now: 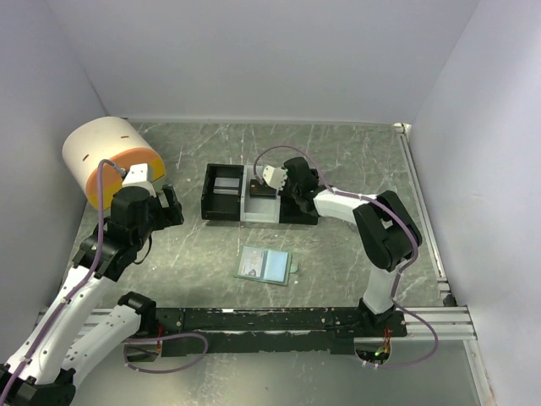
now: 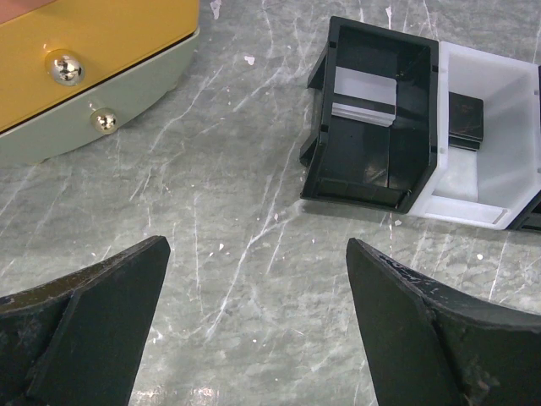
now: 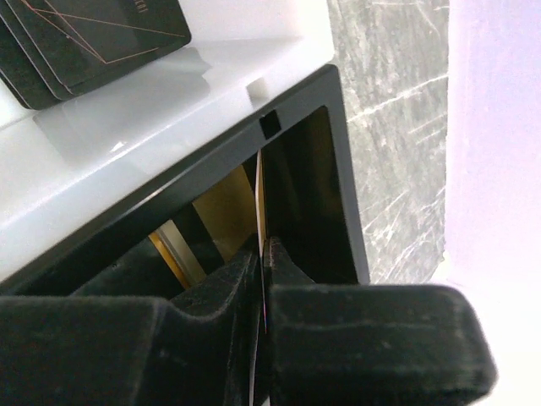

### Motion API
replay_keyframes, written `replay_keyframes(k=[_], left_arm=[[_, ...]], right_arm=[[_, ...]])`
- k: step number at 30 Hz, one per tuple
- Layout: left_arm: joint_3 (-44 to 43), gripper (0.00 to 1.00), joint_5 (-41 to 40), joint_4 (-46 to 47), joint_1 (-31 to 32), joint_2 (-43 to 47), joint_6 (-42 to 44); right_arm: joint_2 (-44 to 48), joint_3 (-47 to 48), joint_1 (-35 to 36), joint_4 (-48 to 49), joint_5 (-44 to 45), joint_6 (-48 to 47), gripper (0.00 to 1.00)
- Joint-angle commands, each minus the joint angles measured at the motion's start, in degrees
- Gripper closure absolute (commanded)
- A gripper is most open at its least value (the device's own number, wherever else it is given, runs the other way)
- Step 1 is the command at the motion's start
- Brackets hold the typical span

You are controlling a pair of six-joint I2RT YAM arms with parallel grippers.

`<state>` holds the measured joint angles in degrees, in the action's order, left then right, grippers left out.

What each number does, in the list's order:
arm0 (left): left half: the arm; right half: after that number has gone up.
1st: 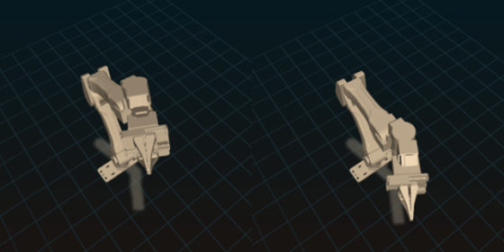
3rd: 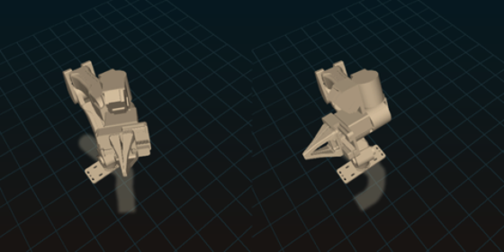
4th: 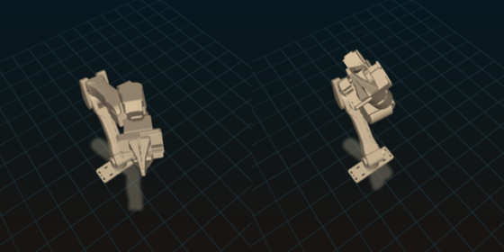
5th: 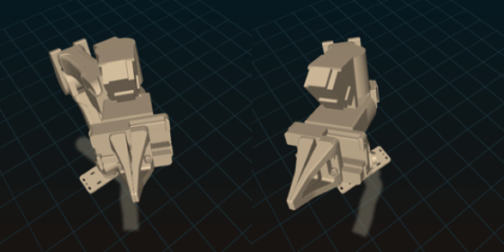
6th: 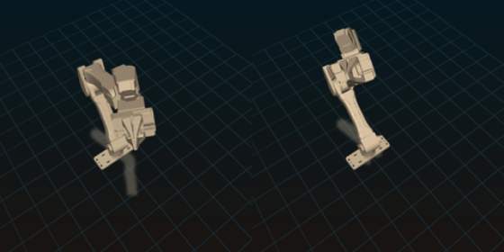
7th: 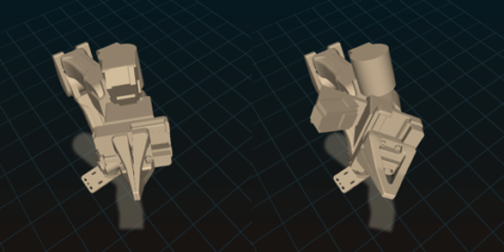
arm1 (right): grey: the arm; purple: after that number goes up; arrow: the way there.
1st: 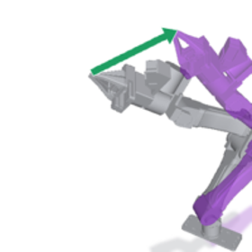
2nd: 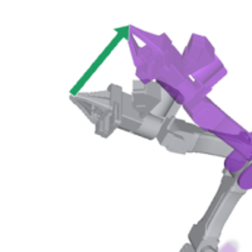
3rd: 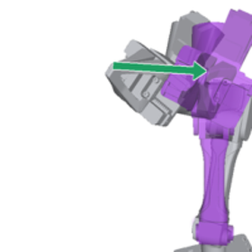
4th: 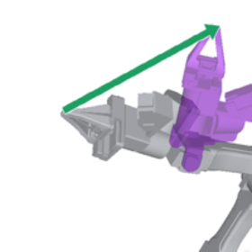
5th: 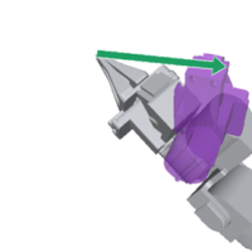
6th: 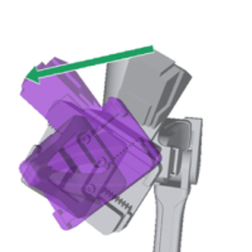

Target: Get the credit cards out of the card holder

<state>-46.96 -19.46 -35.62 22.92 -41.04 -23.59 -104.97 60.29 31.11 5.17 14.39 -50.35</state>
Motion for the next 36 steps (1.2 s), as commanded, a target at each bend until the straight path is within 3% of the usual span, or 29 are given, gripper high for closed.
replay_keyframes(k=[1,4,12,14,20,22,36], left_arm=[[-0.24,0.03,-0.67,0.24,-0.33,0.51,0.3],[-0.25,0.03,-0.75,0.28,-0.33,0.6,0.38],[-0.22,0.04,-0.21,0.34,-0.33,0.26,0.48],[-0.15,0.03,-0.01,0.37,-0.33,0.26,0.48],[-0.17,0.04,0.45,0.38,-0.33,-0.08,0.56],[-0.15,0.04,0.52,0.39,-0.33,-0.23,0.57],[-0.15,0.04,0.87,0.46,-0.33,-0.75,0.54]], right_arm=[[-1.99,-0.63,-0.35,2.91,-0.02,-0.11,0.92],[-2.67,-0.92,-0.35,2.43,-1.17,-0.47,0.82],[-1.82,-1.98,-0.53,0.1,-2.94,1.04,0.73],[-1.21,-2.26,-0.53,-0.98,-2.98,1.16,0.61],[0.19,-2.61,-1.03,-1.7,-3.24,1.88,0.56],[0.2,-2.49,-1.05,-2.46,-3.34,2.45,0.45],[7.65,-4.88,-1.49,0.97,-10.01,11.02,0.38]])
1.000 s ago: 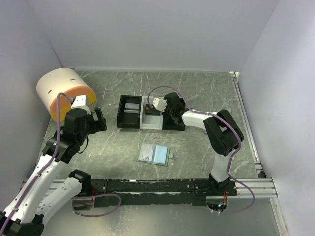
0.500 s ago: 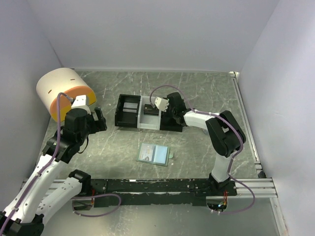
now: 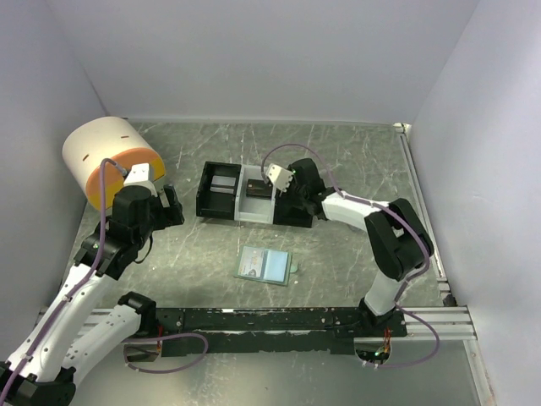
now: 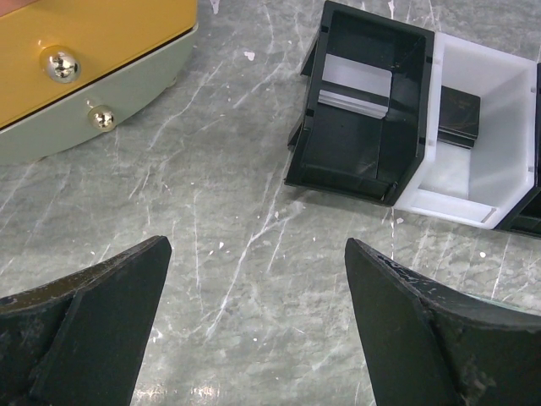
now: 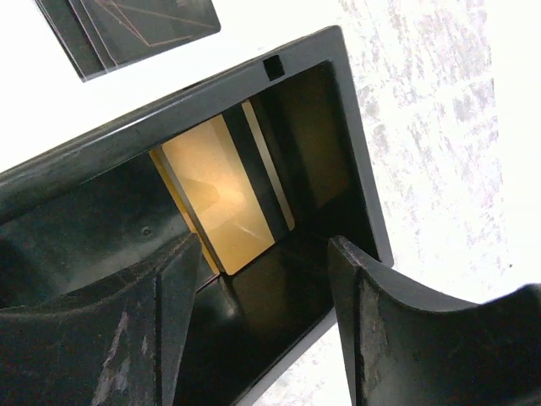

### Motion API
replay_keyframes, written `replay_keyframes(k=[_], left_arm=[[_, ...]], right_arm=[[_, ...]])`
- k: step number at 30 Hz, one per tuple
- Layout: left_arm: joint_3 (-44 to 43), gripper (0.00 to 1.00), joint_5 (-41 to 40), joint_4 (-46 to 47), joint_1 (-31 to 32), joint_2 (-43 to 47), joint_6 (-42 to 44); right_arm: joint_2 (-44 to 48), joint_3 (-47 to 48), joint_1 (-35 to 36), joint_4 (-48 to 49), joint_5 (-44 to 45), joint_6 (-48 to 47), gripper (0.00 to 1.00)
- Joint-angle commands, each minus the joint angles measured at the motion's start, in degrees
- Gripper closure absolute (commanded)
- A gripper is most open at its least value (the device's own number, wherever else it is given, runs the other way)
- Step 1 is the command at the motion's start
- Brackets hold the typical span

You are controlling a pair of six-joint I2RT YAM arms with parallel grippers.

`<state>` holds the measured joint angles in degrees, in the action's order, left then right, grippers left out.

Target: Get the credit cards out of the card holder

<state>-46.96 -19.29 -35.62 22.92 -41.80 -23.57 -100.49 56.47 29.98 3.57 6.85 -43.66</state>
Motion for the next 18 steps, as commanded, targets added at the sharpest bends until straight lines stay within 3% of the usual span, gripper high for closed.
replay_keyframes(k=[1,6,9,13,18], left_arm=[[-0.16,0.04,0.64,0.38,-0.33,-0.03,0.54],[-0.25,0.04,0.35,0.2,-0.33,-0.2,0.51],[-0.2,0.04,0.31,0.36,-0.33,-0.02,0.59],[-0.1,0.04,0.82,0.55,-0.33,-0.19,0.77],[-0.39,0.05,0.59,0.13,-0.33,-0.65,0.64]], right_arm=[[3.67,-0.9,-0.47,3.56,-1.61,7.32,0.38],[7.64,1.75,-1.09,1.1,-1.05,36.39,0.43],[8.94,3.32,-1.22,-7.91,-0.83,57.8,0.56],[12.35,-3.07,-0.94,-5.95,-4.57,69.0,0.67],[9.68,-1.99,-0.54,-9.74,-2.86,71.91,0.8]])
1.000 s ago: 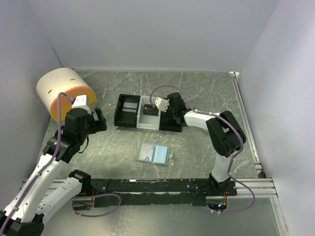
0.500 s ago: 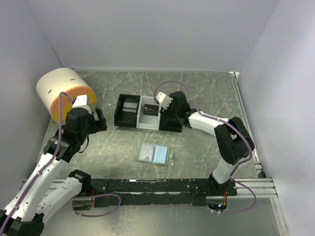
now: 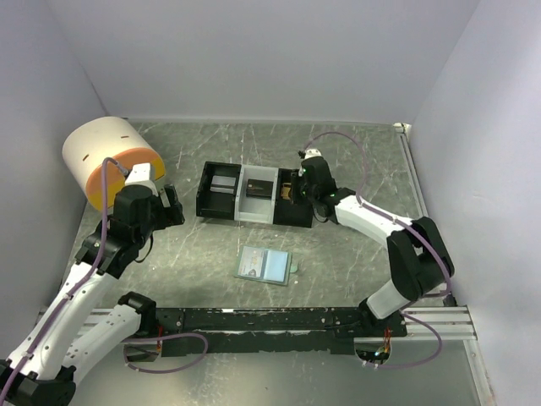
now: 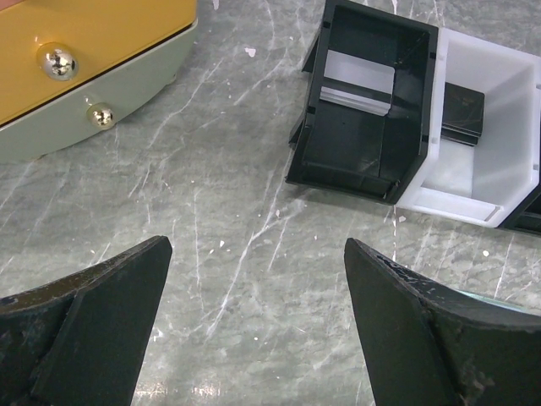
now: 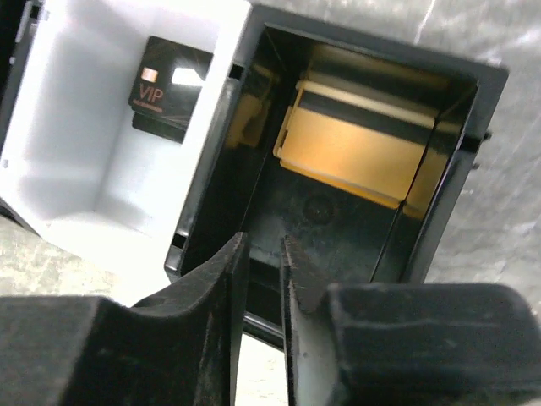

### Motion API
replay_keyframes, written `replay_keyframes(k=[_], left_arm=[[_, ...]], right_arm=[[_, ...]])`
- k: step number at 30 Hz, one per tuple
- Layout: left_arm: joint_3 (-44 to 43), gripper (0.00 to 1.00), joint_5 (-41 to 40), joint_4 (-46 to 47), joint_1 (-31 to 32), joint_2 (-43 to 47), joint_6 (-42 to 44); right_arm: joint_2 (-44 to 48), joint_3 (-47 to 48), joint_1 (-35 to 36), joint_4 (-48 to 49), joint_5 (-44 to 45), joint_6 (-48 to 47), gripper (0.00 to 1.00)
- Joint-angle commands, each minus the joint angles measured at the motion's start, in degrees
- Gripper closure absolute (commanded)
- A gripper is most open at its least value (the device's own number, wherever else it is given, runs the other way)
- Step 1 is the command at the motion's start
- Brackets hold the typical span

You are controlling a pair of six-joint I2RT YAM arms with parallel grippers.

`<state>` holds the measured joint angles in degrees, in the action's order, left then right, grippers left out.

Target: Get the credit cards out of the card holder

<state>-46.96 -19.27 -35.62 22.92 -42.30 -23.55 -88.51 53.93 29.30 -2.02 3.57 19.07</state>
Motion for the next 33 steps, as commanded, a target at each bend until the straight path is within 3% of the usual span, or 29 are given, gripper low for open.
replay_keyframes(k=[1,18,33], left_arm=[[-0.36,0.05,0.51,0.11,-0.33,-0.15,0.59],[-0.19,0.05,0.2,0.2,-0.34,0.16,0.53],[-0.26,0.05,0.09,0.12,-0.33,-0.19,0.61]], right_arm=[[-3.32,1.36,0.3,-5.07,0.98,9.41,0.8],[-19.31,13.07,1.71,-8.14,10.62,8.7,0.83],[-23.11,14.23,2.96,-5.94,19.57,9.11,0.81]])
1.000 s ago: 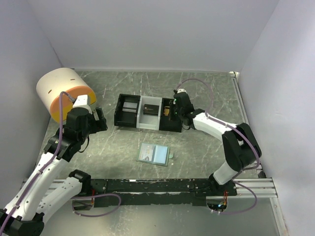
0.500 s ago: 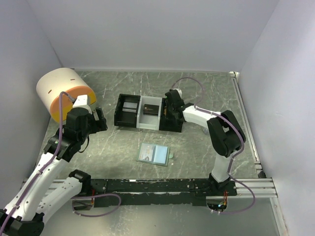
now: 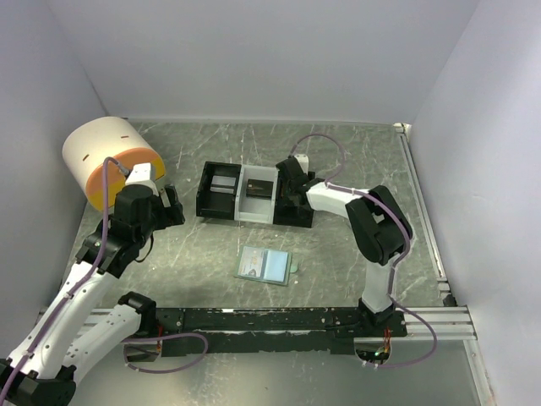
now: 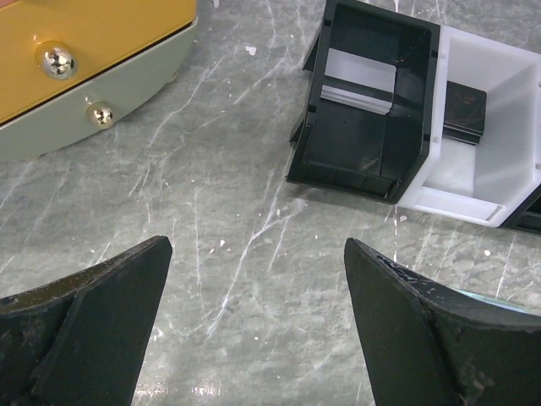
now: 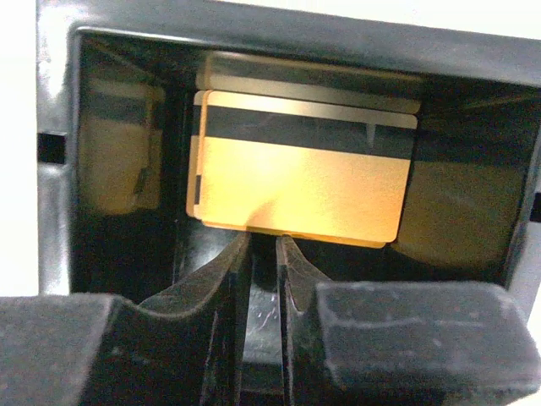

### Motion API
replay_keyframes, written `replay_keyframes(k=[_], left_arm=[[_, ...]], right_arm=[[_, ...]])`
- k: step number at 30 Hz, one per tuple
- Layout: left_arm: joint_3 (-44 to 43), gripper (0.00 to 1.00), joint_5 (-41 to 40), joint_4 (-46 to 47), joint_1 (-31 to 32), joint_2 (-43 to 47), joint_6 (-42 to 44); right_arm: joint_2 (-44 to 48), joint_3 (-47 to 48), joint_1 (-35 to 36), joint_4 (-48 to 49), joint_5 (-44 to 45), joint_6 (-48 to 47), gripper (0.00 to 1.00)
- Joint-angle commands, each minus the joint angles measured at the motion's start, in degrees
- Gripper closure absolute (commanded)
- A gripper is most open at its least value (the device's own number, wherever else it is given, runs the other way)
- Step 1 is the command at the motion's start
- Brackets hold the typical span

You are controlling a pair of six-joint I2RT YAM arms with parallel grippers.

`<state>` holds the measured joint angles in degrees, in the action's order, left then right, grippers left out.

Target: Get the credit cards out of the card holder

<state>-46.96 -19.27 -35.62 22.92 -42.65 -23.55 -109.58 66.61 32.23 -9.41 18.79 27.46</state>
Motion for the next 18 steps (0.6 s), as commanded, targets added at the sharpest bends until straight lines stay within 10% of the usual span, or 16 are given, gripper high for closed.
replay_keyframes(k=[1,18], left_arm=[[-0.24,0.05,0.11,0.19,-0.33,0.12,0.61],[-0.17,0.05,0.6,0.19,-0.33,0.02,0.65]], right_arm=[[-2.33,1.71,0.03,1.57,4.42,0.75,0.81],[9.76,-1.17,0.03,1.45,-3.51,-1.13,0.66]])
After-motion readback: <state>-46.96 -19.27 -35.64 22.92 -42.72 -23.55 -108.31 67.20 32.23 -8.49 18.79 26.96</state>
